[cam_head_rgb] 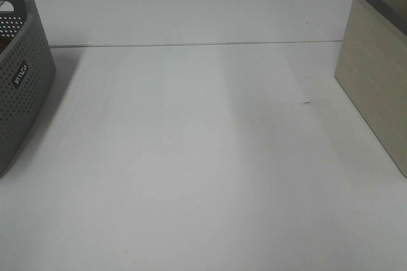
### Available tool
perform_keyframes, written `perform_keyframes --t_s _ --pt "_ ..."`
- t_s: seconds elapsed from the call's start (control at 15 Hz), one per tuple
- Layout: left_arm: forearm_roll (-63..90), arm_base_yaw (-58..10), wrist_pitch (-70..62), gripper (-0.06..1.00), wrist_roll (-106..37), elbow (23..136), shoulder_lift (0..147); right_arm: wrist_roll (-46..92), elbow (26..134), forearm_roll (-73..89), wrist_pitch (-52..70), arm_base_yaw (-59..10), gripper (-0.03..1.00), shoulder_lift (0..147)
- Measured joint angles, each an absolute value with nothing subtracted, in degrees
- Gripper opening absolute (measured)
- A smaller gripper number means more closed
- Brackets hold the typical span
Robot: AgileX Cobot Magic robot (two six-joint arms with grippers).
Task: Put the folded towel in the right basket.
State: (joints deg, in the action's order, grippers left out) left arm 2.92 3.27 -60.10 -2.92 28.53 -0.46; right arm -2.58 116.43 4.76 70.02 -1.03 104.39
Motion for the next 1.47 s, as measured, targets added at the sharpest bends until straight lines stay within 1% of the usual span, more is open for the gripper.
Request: perform_keyframes --t_s 0.13,0.27,0.33,0.53,0.6,0.67,0.8,0.87,1.0,1.2,1.47 --pt "2.92 3.27 -60.10 0.97 -2.92 28.53 -0.46 -4.18 115.68 5.33 70.02 -2.86 0.98 102.16" --pt "2.92 3.27 -60.10 0.97 -2.92 28.53 -0.46 -3.78 110.29 6.59 69.96 -2.86 0.98 96.94" --pt "2.92 3.27 -60.10 0.97 -2.92 28.53 -0.46 -3.78 105.88 5.96 69.96 -2.92 0.98 93.33" --pt "2.92 3.27 -60.10 0.97 -2.92 28.53 -0.46 -3.78 87.72 1.26 69.96 -2.92 0.98 79.24" --pt "2.92 3.27 -60.10 0.97 -2.92 28.53 -0.46 -3.78 81.99 0.80 69.96 -2.92 0.98 74.43" --pt "2.92 3.27 -60.10 0.97 -2.92 28.53 -0.46 -3.78 78.84 0.74 69.96 -2.92 0.98 71.73" --pt "2.92 3.27 -60.10 0.97 -2.92 28.53 -0.46 -3.90 67.04 0.97 69.96 -2.92 0.98 61.36" --pt "2.92 3.27 -60.10 0.97 -2.92 28.53 -0.46 -3.90 55.98 0.97 67.44 -2.92 0.98 49.56" --pt "2.92 3.27 -60.10 0.97 -2.92 28.53 -0.46 -4.24 46.87 1.03 63.48 -2.92 0.98 37.07" --pt "2.92 3.27 -60.10 0.97 -2.92 28.53 -0.46 -5.67 36.78 0.34 62.28 -2.92 0.98 21.31" --pt "2.92 3.27 -60.10 0.97 -2.92 28.53 -0.46 -5.67 29.97 -1.49 61.71 -2.92 0.98 7.68"
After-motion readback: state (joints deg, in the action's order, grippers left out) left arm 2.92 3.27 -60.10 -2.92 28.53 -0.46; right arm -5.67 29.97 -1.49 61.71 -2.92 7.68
